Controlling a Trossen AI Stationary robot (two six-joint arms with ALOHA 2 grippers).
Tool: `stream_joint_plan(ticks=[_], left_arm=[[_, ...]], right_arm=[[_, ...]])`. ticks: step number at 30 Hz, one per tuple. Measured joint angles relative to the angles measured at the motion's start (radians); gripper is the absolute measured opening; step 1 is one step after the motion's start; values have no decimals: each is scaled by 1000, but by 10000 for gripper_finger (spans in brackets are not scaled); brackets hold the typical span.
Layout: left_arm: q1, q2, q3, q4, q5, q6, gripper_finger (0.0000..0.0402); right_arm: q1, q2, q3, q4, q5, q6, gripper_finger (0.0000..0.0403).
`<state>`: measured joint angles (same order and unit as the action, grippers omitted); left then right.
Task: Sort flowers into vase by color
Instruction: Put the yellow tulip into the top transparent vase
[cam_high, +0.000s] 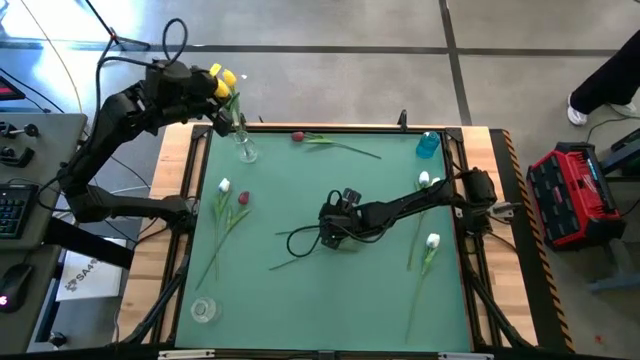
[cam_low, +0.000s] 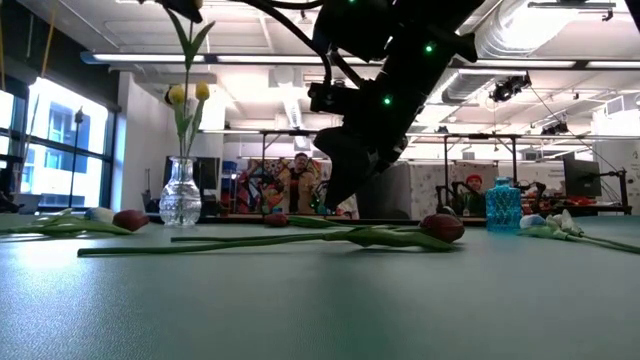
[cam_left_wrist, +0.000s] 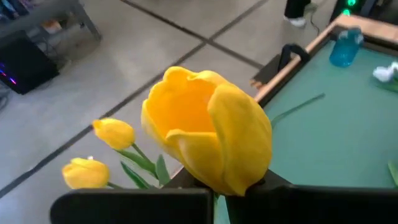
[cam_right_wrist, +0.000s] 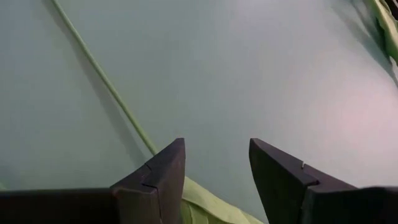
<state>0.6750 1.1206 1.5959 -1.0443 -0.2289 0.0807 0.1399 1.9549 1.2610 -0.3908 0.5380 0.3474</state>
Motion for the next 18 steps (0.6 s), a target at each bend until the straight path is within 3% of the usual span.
stream_joint_plan(ticks=[8,18], left_arm=[[25,49,-37,-49,2,-58,0],[151,5,-311,163,12,-102,16]], right_arm=[[-5,0,0,0,-30,12,167],[27,0,0,-11,-23,50,167]])
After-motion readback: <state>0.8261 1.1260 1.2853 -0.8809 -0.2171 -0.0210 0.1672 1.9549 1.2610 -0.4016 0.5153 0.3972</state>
